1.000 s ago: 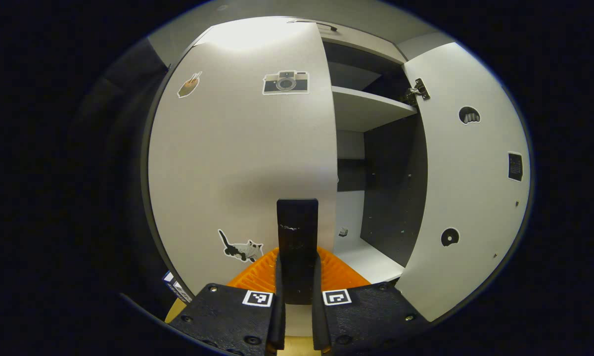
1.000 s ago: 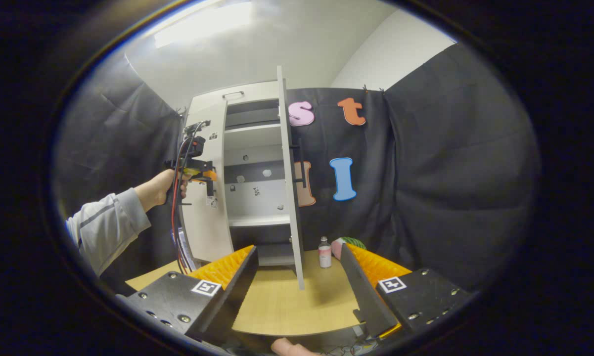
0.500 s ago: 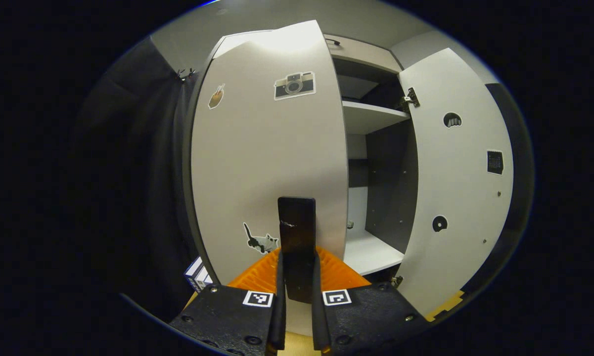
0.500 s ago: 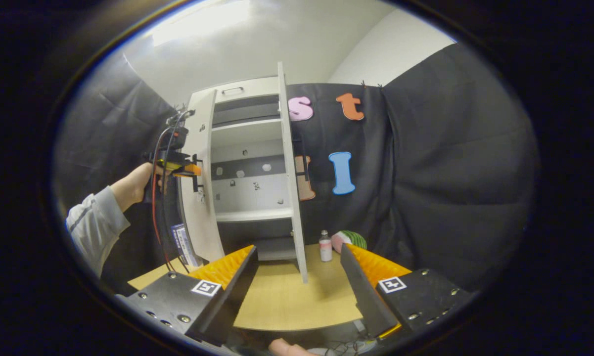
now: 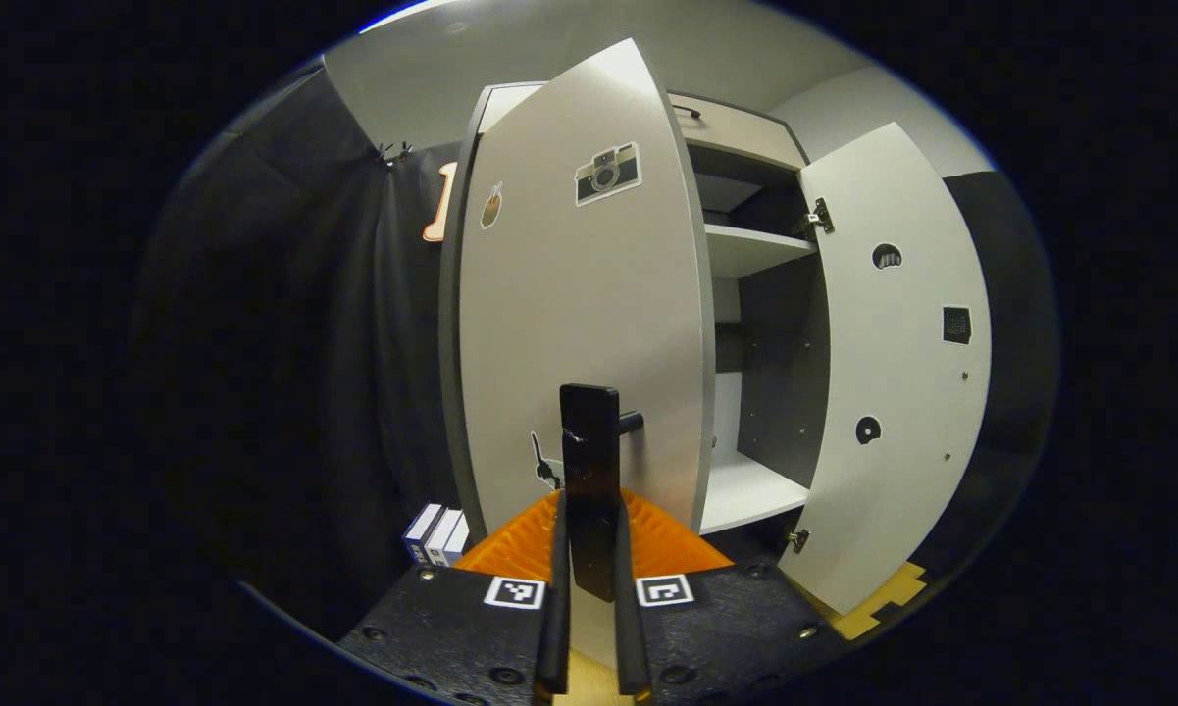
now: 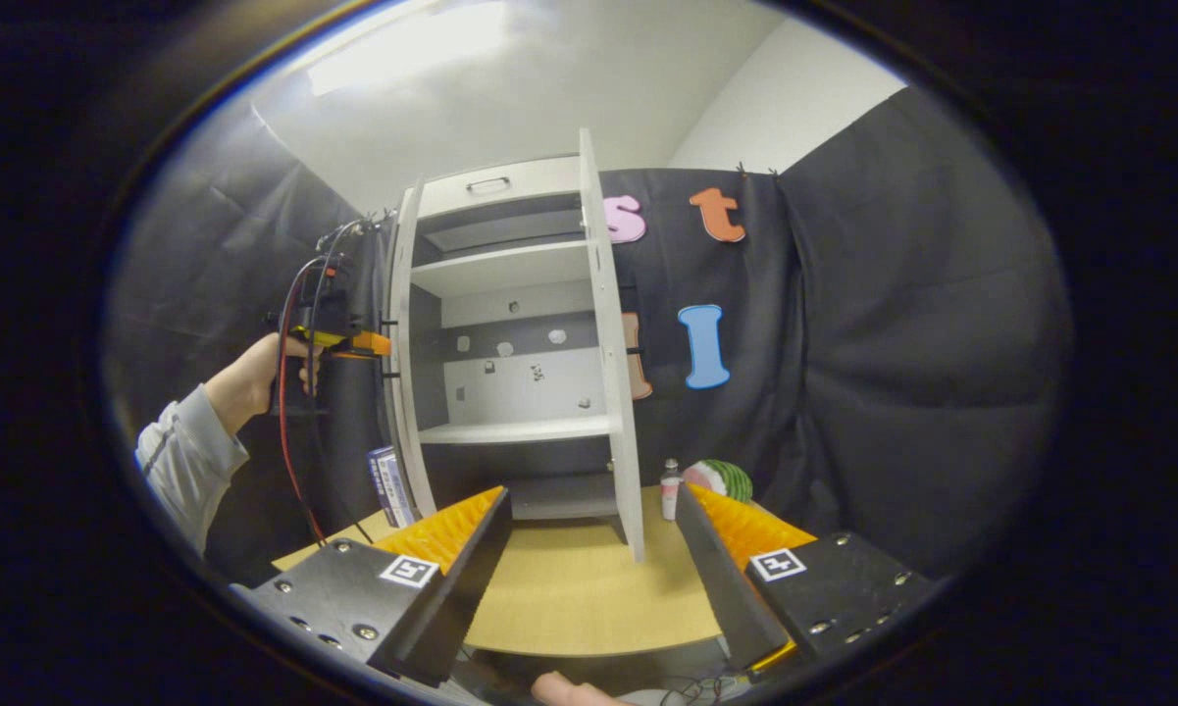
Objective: Open the right door of the double-door shoe cabinet with the right hand, and open the left door with the left hand.
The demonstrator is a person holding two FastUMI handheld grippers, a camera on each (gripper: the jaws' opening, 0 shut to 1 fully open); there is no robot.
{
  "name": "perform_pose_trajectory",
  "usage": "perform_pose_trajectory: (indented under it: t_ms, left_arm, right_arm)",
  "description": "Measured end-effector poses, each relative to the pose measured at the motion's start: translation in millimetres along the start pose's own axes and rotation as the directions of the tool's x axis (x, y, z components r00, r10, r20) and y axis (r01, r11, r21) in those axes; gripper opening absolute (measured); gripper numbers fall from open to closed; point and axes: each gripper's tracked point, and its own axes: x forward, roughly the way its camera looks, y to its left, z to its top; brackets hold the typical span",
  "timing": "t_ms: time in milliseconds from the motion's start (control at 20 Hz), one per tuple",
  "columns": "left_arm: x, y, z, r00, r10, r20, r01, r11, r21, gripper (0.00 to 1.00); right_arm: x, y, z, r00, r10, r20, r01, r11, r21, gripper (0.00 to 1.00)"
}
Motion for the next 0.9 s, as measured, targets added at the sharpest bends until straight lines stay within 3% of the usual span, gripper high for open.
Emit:
perform_pose_trajectory:
  t_ms: [300,500,700,750,900]
  left_arm:
    - [-18.9,35.3,1.1,0.999,0.037,0.005,-0.037,0.999,-0.010,0.12]
    - [-31.1,72.7,0.4,0.995,0.099,0.007,-0.099,0.995,0.018,0.06]
    - [-32.8,112.0,1.0,0.990,0.139,0.021,-0.137,0.989,-0.049,0.01]
    - [-32.1,122.6,0.6,0.988,0.151,0.020,-0.150,0.988,-0.047,0.00]
    - [-30.6,127.7,-2.7,0.996,0.080,0.025,-0.078,0.995,-0.058,0.00]
  right_arm:
    - [-10.4,22.8,-6.1,1.000,0.027,0.000,-0.027,0.999,-0.018,1.00]
    - [-2.5,31.9,-11.7,0.999,0.045,-0.012,-0.045,0.999,-0.028,0.96]
    - [-0.2,33.5,-13.2,0.999,0.049,-0.011,-0.050,0.997,-0.057,0.99]
    - [-1.0,34.4,-13.6,0.999,0.047,-0.009,-0.048,0.997,-0.061,0.96]
    - [1.0,34.4,-15.3,0.999,0.045,-0.006,-0.045,0.997,-0.068,0.99]
